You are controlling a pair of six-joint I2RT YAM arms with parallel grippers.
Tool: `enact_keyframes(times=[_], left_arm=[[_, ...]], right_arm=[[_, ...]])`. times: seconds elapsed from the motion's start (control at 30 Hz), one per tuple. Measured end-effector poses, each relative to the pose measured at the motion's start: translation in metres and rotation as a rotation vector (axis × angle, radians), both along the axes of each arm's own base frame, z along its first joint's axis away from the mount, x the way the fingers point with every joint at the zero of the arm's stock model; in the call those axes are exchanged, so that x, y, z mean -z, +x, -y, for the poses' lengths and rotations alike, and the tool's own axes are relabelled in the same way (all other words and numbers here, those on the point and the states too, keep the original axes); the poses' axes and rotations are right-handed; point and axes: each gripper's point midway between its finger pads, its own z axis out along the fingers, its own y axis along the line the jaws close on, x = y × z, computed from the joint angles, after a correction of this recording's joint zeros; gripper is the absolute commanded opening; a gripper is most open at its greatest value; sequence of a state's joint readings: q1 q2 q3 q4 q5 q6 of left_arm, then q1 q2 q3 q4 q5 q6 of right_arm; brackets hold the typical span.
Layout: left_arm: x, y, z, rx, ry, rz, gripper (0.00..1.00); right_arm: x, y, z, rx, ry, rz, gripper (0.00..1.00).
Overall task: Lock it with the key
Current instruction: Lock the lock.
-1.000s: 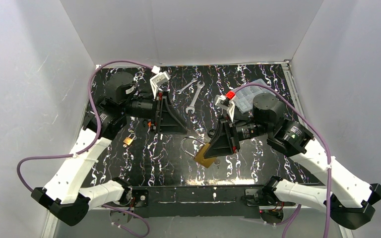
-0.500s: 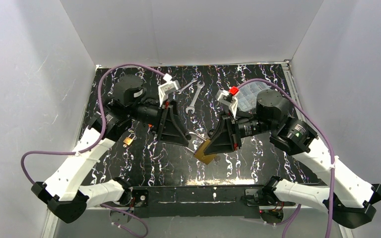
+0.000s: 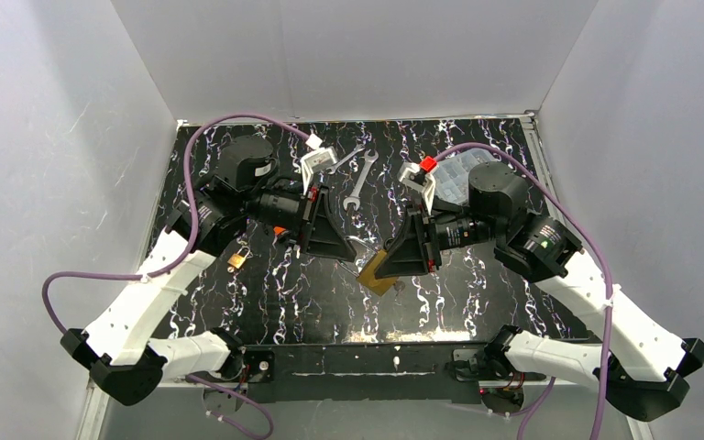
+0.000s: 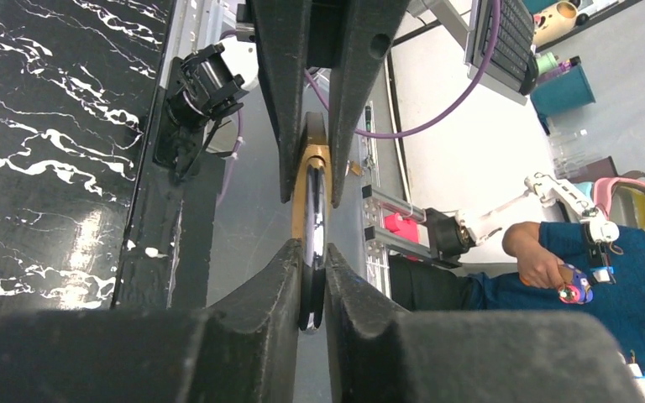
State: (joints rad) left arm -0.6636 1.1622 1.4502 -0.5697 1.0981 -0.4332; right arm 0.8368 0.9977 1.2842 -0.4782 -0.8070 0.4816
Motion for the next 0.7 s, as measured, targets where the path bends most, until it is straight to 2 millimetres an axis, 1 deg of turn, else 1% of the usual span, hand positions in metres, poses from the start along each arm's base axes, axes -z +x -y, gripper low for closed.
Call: enact_keyframes(times=[0.07, 0.13, 0.17, 0.2, 0.27, 0.3, 0.37, 0.43, 0.5, 0.53, 0.67, 0.7], left_arm=[[0.001, 0.000, 0.001, -0.003, 0.008, 0.000, 0.01], [0.005, 0.000, 0.002, -0.009, 0.022, -0.004, 0.00], [0.006, 0.001, 0.003, -0.014, 0.028, -0.012, 0.00], [0.007, 0.002, 0.004, -0.019, 0.035, -0.018, 0.00], [0.008, 0.004, 0.005, -0.045, 0.055, -0.028, 0.00], [0.006, 0.006, 0.007, -0.066, 0.061, -0.023, 0.00], [0.000, 0.007, 0.011, -0.101, 0.062, -0.011, 0.00], [-0.007, 0.007, 0.014, -0.139, 0.062, -0.005, 0.00], [-0.016, 0.009, 0.016, -0.180, 0.056, 0.006, 0.00], [-0.023, 0.009, 0.017, -0.200, 0.047, 0.015, 0.00], [-0.058, 0.012, 0.019, -0.272, -0.028, 0.063, 0.00], [-0.067, 0.012, 0.020, -0.284, -0.050, 0.071, 0.00]], right_arm=[[0.003, 0.002, 0.000, 0.008, -0.008, 0.000, 0.01], [0.006, 0.003, 0.001, 0.013, -0.020, -0.002, 0.01], [0.007, 0.003, 0.002, 0.017, -0.025, -0.002, 0.06], [0.009, 0.004, 0.002, 0.022, -0.032, -0.004, 0.19], [0.011, 0.007, 0.003, 0.040, -0.039, 0.000, 0.48], [0.012, 0.008, 0.004, 0.050, -0.037, 0.003, 0.58], [0.008, 0.015, 0.004, 0.085, -0.004, 0.030, 0.68], [-0.004, 0.019, 0.004, 0.116, 0.061, 0.081, 0.72], [-0.021, 0.022, 0.008, 0.150, 0.141, 0.137, 0.76], [-0.028, 0.023, 0.009, 0.163, 0.174, 0.160, 0.77], [-0.067, 0.027, 0.015, 0.218, 0.329, 0.258, 0.79], [-0.073, 0.029, 0.015, 0.228, 0.352, 0.274, 0.79]])
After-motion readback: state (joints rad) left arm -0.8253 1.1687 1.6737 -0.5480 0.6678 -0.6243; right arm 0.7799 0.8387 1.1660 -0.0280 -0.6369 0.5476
